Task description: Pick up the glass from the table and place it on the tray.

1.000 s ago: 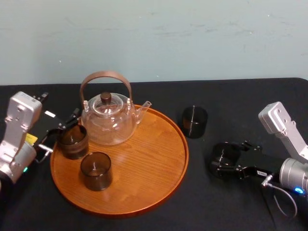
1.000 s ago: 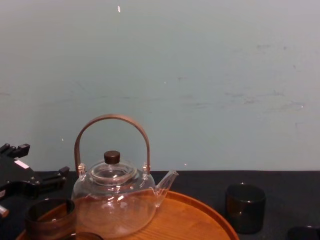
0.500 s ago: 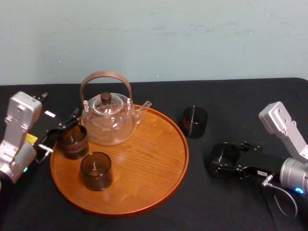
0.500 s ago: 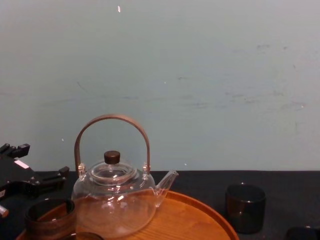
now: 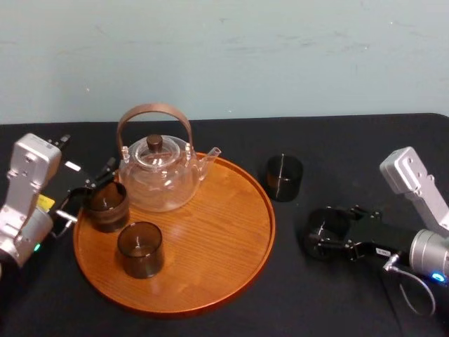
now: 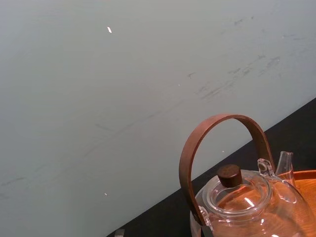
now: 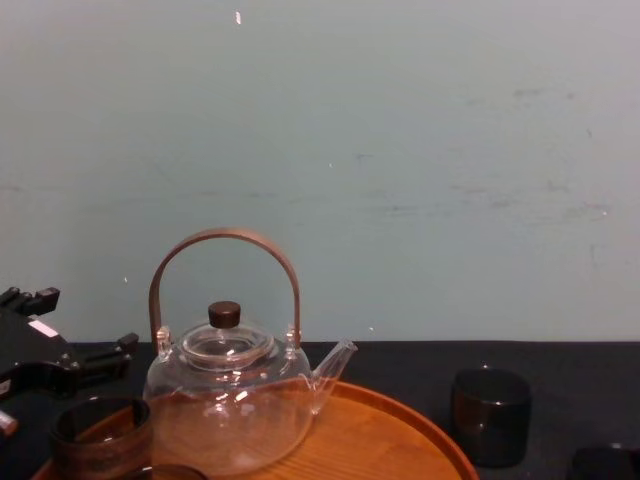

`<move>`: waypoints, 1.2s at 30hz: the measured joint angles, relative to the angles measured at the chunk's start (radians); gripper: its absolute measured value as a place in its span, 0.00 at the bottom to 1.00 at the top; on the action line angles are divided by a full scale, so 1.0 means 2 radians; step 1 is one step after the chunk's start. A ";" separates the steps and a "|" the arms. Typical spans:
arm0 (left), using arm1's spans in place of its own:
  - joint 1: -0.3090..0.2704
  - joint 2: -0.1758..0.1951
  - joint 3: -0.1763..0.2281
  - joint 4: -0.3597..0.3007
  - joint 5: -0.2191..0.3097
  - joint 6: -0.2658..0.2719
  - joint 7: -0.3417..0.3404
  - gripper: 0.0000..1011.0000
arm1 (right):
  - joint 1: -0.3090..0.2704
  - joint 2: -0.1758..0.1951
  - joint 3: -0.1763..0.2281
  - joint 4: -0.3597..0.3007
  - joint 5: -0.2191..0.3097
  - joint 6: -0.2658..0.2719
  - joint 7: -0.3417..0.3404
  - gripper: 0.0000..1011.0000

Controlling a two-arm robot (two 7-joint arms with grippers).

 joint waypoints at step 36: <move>0.000 0.000 0.000 0.000 0.000 0.000 0.000 0.99 | 0.106 -0.041 -0.088 -0.007 0.007 -0.067 0.064 0.89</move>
